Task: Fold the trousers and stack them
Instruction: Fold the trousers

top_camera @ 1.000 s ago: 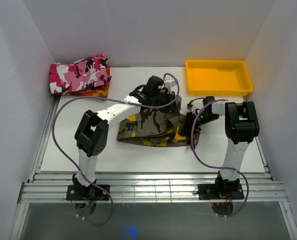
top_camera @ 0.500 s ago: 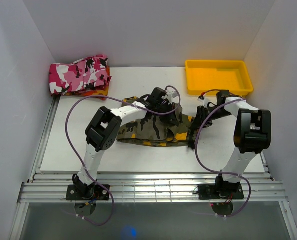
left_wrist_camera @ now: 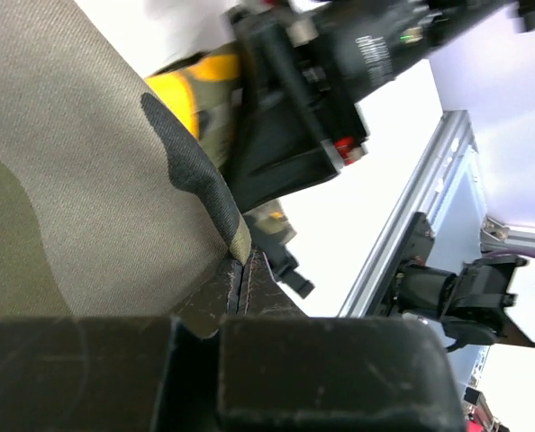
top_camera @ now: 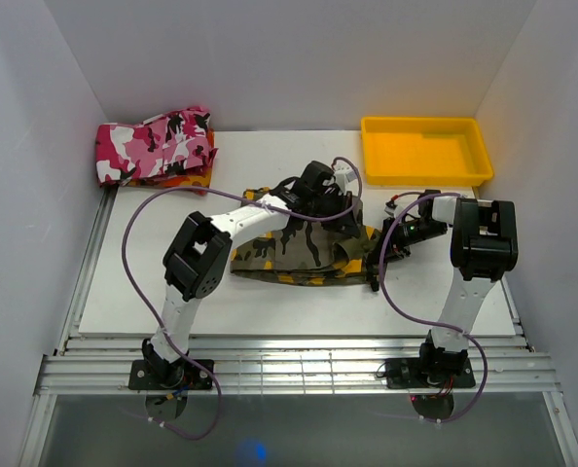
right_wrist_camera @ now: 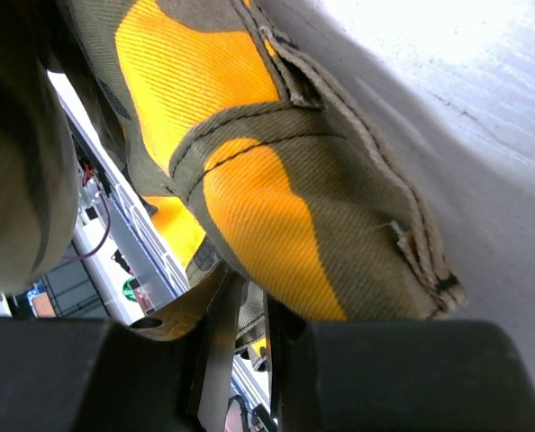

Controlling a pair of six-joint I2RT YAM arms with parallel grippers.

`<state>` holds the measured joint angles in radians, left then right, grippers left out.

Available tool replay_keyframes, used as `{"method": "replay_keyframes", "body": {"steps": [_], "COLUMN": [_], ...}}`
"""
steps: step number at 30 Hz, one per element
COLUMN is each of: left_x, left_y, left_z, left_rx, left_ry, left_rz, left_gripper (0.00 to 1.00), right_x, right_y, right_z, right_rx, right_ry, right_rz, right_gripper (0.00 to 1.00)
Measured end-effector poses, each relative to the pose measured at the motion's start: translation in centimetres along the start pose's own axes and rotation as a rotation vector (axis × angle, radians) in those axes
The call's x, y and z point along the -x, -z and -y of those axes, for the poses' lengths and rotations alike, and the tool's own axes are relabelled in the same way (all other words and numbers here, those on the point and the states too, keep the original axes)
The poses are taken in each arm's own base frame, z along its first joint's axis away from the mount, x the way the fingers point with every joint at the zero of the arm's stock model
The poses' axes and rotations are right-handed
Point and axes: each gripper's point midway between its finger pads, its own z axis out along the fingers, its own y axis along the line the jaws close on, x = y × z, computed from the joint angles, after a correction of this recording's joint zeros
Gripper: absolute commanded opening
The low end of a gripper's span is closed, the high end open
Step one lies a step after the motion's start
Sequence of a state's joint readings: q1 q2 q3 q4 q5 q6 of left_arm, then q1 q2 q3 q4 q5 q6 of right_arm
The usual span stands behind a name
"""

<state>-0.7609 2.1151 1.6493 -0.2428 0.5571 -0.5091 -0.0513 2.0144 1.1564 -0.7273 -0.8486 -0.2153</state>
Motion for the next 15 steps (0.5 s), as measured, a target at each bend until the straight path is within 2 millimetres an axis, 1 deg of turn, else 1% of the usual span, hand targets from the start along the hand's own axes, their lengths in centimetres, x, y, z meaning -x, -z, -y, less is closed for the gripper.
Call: {"method": "replay_keyframes", "body": {"steps": [5, 8, 12, 15], "left_x": [0.1, -0.4, -1.6, -3.1], "left_y": [-1.2, -2.6, -5.2, -6.9], "left_z": [2.4, 2.9, 2.0, 0.1], "left_rx": [-0.038, -0.055, -0.051, -0.026], "left_ry": [-0.03, -0.039, -0.026, 0.003], "left_rz": [-0.001, -0.014, -0.043, -0.074], "left_gripper": [0.0, 0.0, 0.0, 0.01], "right_x": [0.0, 0.0, 0.0, -0.1], "right_y": [0.0, 0.1, 0.1, 0.2], "right_z": [-0.1, -0.1, -0.1, -0.1], "right_rx": [-0.005, -0.006, -0.005, -0.011], "right_ry": [0.008, 0.01, 0.01, 0.017], "right_rz": [0.006, 0.008, 0.007, 0.004], "right_gripper": [0.22, 0.22, 0.23, 0.24]}}
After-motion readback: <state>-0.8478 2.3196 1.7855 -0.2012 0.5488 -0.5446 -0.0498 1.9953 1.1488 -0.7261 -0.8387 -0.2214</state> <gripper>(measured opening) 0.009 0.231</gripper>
